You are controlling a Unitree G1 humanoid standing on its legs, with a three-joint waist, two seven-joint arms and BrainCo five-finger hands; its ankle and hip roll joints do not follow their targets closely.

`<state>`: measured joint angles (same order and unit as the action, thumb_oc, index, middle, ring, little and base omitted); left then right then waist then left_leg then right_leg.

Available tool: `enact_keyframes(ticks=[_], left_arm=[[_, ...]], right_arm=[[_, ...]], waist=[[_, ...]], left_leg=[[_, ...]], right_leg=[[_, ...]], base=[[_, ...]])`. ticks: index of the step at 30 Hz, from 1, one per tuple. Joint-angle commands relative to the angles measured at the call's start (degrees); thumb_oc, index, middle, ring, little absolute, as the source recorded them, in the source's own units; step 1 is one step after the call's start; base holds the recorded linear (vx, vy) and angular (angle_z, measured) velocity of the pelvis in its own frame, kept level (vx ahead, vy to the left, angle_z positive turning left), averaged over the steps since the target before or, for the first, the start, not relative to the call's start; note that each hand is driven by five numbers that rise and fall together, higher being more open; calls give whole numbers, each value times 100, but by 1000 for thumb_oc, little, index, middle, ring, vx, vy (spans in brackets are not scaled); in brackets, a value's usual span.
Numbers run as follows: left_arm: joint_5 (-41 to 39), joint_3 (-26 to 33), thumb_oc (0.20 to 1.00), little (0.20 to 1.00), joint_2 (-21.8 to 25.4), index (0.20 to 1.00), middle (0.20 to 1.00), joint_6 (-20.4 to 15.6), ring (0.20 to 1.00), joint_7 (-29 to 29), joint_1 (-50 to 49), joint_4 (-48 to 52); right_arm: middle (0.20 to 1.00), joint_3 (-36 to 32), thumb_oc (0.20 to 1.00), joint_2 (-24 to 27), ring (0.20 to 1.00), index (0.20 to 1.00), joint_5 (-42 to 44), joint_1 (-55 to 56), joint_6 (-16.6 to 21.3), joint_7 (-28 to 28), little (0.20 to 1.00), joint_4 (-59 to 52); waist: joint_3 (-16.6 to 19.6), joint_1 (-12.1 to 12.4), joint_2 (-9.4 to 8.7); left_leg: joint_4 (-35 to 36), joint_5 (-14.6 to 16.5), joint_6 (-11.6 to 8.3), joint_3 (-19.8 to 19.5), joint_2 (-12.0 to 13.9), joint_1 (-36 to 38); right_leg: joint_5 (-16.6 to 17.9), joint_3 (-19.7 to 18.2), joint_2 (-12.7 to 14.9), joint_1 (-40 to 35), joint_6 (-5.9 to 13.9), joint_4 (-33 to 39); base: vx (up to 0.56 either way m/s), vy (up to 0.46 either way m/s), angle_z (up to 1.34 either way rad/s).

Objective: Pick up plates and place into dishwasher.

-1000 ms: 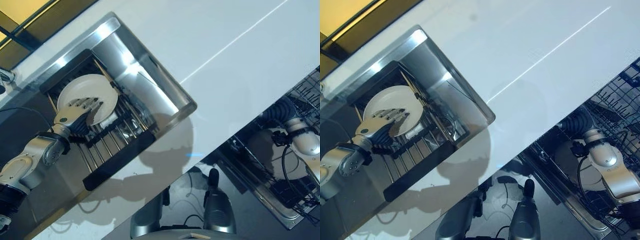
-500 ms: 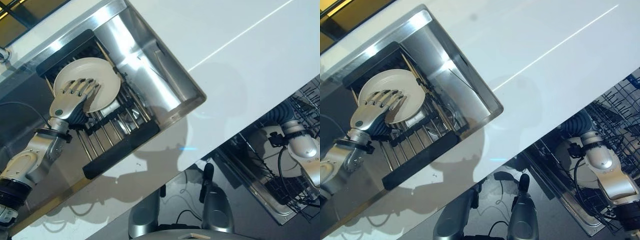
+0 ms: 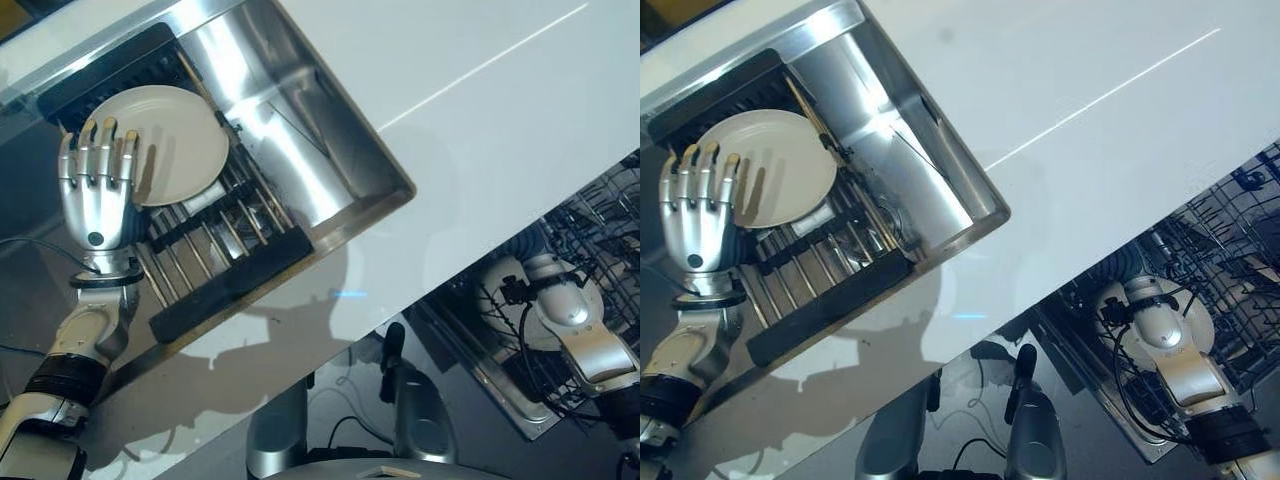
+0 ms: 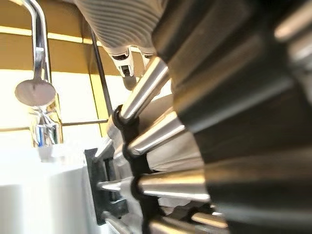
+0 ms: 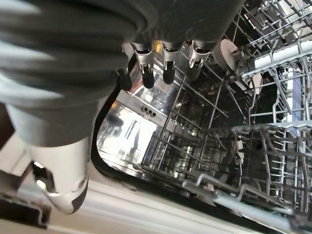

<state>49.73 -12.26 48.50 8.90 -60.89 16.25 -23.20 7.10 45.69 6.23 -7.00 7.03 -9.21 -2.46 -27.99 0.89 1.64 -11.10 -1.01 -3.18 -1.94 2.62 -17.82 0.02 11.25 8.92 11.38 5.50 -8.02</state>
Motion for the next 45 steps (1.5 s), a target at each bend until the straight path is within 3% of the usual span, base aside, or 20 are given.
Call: enact_keyframes(ticks=[1, 8, 9, 11, 13, 26, 32, 36, 41, 45], left_arm=[[93, -262, 1000, 1000, -639, 1000, 1000, 450, 1000, 67, -5, -1547], [384, -363, 1000, 1000, -501, 1000, 1000, 596, 1000, 35, 377, -1790], [387, -414, 784, 784, -477, 784, 784, 561, 784, 63, 437, -1842], [431, -572, 561, 561, -455, 561, 561, 584, 561, 210, 562, -1905], [387, -790, 200, 200, -511, 200, 200, 749, 200, 351, 671, -1999], [227, -1076, 200, 200, -613, 200, 200, 735, 200, 307, 943, -2293], [170, -947, 200, 200, -659, 200, 200, 736, 200, 134, 778, -2259], [-144, -563, 200, 200, -592, 200, 200, 665, 200, 15, 492, -2027], [200, 182, 200, 200, -234, 200, 200, 364, 200, -77, -76, -1528], [721, 526, 200, 200, 387, 200, 200, 232, 200, 223, -564, -873]], right_arm=[[1000, -19, 1000, -207, 1000, 1000, -19, -631, 317, -156, 1000, -417], [1000, 113, 1000, -215, 1000, 1000, 101, -764, 314, -208, 1000, -396], [1000, 125, 1000, -216, 1000, 1000, 110, -786, 335, -196, 1000, -371], [1000, 170, 1000, -225, 1000, 1000, 105, -863, 308, -189, 1000, -359], [1000, 242, 1000, -234, 1000, 1000, 75, -959, 228, -188, 1000, -392], [1000, 297, 1000, -240, 1000, 1000, 11, -1139, 196, -226, 1000, -286], [1000, 236, 1000, -280, 1000, 1000, -41, -1028, 238, -215, 1000, -328], [1000, 96, 1000, -257, 1000, 1000, -44, -799, 301, -246, 1000, -373], [1000, -169, 1000, -195, 1000, 1000, -85, -498, 387, -203, 1000, -371], [1000, -427, 1000, -14, 1000, 1000, -21, -236, 441, 26, 1000, -438]], waist=[[-15, 82, -816], [-35, 14, -978], [-39, 0, -980], [-57, -26, -974], [-87, -76, -952], [-86, -138, -859], [23, -120, -788], [184, -63, -721], [422, 45, -518], [738, 98, -213]], left_leg=[[-197, 73, -240, 316, 400, -252], [-209, 110, -209, 385, 457, -276], [-216, 113, -207, 390, 456, -286], [-235, 117, -202, 405, 449, -308], [-274, 118, -198, 424, 449, -336], [-262, 125, -205, 442, 380, -341], [-177, 140, -205, 444, 350, -218], [-62, 156, -210, 445, 321, -63], [91, 154, -241, 399, 268, 143], [263, 138, -279, 356, 223, 363]], right_leg=[[-264, -87, 227, 244, 232, -620], [-252, -176, 144, 306, 237, -644], [-252, -188, 141, 320, 238, -651], [-245, -202, 140, 345, 234, -658], [-238, -233, 145, 383, 235, -685], [-262, -245, 214, 376, 221, -643], [-286, -205, 250, 259, 220, -573], [-326, -152, 294, 112, 229, -499], [-408, -25, 355, -119, 213, -417], [-488, 118, 448, -364, 218, -345]], base=[[-4, -53, -4], [1, -28, -5], [-1, 10, -6], [0, 16, -4], [-1, 27, -4], [2, 10, -2], [0, 0, 0], [0, 0, 0], [0, 0, 0], [2, 70, 2]])
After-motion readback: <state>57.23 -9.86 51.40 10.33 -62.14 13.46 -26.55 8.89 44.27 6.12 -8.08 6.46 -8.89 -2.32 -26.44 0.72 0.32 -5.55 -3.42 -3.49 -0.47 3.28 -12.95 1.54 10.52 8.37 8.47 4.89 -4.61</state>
